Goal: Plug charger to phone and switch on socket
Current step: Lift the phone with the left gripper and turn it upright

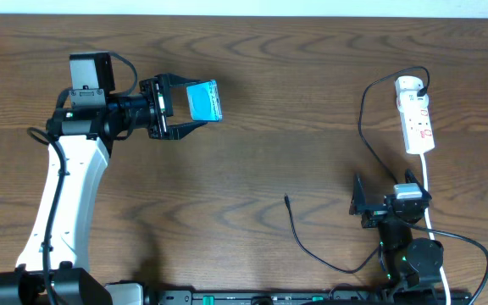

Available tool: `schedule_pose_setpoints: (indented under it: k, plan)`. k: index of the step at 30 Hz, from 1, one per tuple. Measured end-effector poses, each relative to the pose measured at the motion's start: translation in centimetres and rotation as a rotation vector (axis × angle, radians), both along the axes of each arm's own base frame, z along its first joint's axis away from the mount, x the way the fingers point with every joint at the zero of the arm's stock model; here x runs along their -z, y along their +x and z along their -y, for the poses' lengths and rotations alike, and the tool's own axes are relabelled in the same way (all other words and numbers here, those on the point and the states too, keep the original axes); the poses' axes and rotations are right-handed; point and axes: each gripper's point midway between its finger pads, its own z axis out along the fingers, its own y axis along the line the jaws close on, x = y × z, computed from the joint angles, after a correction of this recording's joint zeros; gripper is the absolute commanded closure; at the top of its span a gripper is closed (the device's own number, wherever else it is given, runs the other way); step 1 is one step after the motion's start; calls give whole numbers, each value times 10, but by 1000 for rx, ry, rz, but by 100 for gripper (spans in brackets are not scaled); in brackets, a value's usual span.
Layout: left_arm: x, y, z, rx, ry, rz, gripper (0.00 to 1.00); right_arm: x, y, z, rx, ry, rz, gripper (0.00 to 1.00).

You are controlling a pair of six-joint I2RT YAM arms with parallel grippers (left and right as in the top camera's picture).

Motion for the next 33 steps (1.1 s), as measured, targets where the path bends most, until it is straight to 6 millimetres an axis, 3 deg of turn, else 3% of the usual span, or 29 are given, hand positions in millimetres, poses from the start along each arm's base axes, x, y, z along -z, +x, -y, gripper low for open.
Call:
schedule_pose_setpoints:
  k: [33]
  plan:
    - [-19,-10,11,84,-106,25,93,0,0,0,0,0,0,1]
